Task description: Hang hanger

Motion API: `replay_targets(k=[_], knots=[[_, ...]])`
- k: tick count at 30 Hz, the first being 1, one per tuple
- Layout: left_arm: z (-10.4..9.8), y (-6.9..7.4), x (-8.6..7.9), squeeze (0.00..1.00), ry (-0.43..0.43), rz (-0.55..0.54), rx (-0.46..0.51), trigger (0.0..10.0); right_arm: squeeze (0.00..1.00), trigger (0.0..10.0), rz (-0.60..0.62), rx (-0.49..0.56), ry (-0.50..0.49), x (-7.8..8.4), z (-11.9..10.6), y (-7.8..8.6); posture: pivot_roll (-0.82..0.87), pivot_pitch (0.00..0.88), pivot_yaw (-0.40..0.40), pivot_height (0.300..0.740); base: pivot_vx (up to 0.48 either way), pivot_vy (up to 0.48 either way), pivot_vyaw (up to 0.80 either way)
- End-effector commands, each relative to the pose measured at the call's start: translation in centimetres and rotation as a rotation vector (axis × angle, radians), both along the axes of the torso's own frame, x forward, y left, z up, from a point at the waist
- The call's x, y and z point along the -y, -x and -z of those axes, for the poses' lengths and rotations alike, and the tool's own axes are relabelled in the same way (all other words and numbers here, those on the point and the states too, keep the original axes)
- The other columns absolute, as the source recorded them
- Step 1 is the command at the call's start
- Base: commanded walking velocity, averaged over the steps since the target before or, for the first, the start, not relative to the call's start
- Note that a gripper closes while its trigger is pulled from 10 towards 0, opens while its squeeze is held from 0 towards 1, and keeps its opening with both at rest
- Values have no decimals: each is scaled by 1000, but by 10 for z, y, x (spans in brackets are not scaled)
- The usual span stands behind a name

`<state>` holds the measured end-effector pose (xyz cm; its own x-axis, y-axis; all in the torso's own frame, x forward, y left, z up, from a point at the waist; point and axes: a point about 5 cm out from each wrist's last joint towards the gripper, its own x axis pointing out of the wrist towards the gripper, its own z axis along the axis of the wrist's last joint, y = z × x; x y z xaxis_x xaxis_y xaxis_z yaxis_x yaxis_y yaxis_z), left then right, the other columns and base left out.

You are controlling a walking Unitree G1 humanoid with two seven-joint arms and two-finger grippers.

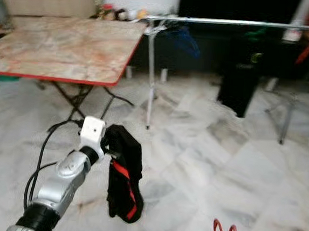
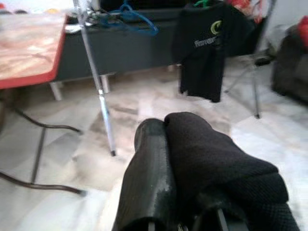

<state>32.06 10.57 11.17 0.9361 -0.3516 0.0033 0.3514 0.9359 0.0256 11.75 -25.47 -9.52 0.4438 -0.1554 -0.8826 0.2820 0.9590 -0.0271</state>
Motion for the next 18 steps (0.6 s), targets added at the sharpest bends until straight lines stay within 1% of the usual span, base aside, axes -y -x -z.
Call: replay_targets(k=[1, 14, 18], knots=[[-2, 0, -4, 0, -16, -6, 6, 10000, 0, 10000, -12, 18, 4, 0, -2, -6, -55, 0, 9, 740, 0, 0, 0], [-3, 0, -3, 0, -18, 3, 6, 10000, 0, 10000, -8, 22, 2, -2, -2, -8, -55, 0, 12, 740, 0, 0, 0], [-3, -1, -2, 0, -18, 4, 6, 10000, 0, 10000, -4, 24, 1, -3, -2, -8, -53, 0, 10, 740, 0, 311, 0]])
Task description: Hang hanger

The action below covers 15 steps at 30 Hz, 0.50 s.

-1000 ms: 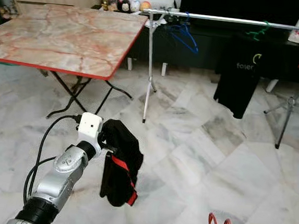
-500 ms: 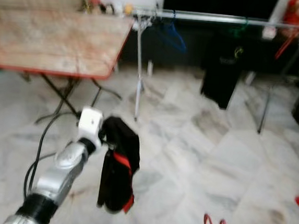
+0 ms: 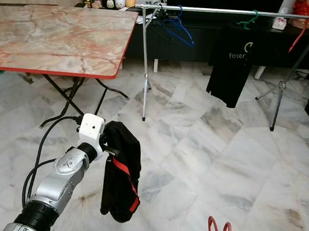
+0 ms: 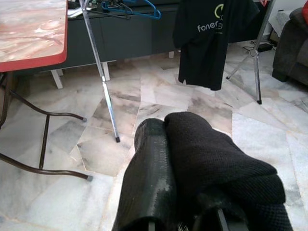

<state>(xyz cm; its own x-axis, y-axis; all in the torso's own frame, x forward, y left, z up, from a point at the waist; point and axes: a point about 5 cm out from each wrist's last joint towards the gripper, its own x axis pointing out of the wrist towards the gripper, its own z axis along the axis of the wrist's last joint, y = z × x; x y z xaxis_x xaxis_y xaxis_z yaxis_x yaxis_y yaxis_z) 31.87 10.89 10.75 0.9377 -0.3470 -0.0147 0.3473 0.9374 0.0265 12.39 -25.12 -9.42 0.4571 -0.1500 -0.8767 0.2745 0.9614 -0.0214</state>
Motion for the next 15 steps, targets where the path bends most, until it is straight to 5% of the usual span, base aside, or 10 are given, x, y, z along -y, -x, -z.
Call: replay_targets(k=[1, 9, 15], knots=[[-8, -3, 1, 0, -11, 9, 23, 10000, 0, 10000, 4, 10, 3, 0, -1, -2, -53, 0, 10, 740, 0, 311, 0], [-8, -3, 1, 0, -7, 5, 23, 10000, 0, 10000, 2, 12, 0, -1, -1, -3, -51, 0, 8, 740, 0, 325, 0], [-9, -4, 1, 0, -7, 6, 25, 10000, 0, 10000, -2, 13, -4, -3, 0, -4, -50, 0, 9, 740, 0, 0, 0]])
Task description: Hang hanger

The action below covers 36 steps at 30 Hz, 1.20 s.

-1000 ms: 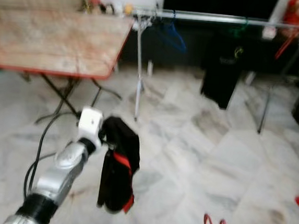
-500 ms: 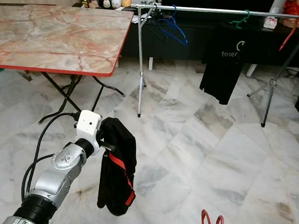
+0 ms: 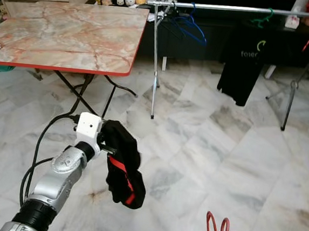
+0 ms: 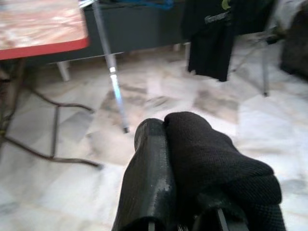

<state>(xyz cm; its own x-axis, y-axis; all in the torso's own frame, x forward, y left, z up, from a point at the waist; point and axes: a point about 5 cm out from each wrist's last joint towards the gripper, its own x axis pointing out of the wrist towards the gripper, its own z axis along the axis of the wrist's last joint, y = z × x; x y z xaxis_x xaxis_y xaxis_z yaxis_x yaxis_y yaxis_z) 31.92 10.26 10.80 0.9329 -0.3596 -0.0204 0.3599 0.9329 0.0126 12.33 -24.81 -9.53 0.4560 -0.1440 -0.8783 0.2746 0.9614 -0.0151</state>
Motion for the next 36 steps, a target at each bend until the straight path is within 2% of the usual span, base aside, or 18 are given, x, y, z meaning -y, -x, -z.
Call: replay_targets(k=[1, 10, 21, 27, 36], knots=[[-9, -4, -5, 0, -17, -7, 37, 10000, 0, 10000, -2, 15, 2, 0, -1, -4, -45, 0, 6, 740, 0, 0, 0], [-9, -4, -5, 0, -20, -5, 39, 10000, 0, 10000, 0, 18, -1, 0, -1, -5, -47, 0, 6, 740, 0, 0, 0], [-10, -4, -4, 0, -20, -5, 40, 10000, 0, 10000, -11, 16, 0, 0, -2, -5, -43, 0, 5, 740, 0, 340, 0], [-11, -5, -4, 0, -21, -3, 43, 10000, 0, 10000, -9, 17, -2, -1, -2, -5, -38, 0, 6, 740, 0, 0, 0], [-12, -6, -4, 0, -28, 1, 48, 10000, 0, 10000, -16, 16, -4, -2, -2, -6, -32, 0, 6, 740, 0, 312, 0]])
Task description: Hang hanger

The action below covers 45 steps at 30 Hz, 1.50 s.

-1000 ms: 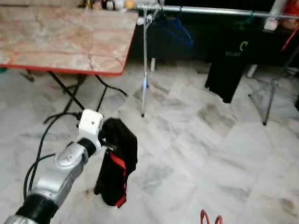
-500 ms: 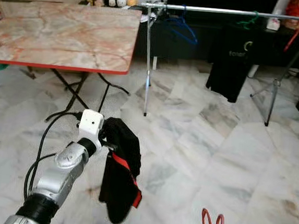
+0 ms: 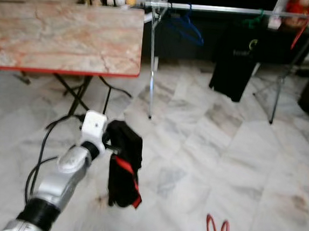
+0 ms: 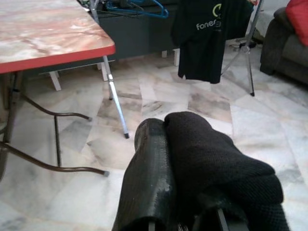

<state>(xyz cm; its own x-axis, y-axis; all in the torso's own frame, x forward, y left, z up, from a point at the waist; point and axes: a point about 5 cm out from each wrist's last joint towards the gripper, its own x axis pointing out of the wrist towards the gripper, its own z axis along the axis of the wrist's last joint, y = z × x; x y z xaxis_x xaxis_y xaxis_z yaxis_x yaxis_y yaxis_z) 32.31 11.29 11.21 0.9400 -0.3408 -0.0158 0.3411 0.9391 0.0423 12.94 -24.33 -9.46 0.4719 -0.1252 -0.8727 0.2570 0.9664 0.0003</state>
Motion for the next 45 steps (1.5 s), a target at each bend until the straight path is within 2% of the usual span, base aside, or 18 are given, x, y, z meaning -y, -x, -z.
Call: replay_targets(k=[1, 27, 45], knots=[[-8, -2, 6, 0, -2, 20, 34, 10000, 0, 10000, 3, 1, 8, 3, -1, 0, -32, 0, 6, 740, 0, 0, 0], [-10, -2, 6, 0, -4, 22, 39, 10000, 0, 10000, 3, 4, 2, 2, -1, 0, -25, 0, 8, 740, 0, 26, 0], [-11, -3, 6, 0, -4, 17, 45, 10000, 0, 10000, 0, 6, -3, 1, -1, -1, -19, 0, 9, 740, 0, 411, 0]])
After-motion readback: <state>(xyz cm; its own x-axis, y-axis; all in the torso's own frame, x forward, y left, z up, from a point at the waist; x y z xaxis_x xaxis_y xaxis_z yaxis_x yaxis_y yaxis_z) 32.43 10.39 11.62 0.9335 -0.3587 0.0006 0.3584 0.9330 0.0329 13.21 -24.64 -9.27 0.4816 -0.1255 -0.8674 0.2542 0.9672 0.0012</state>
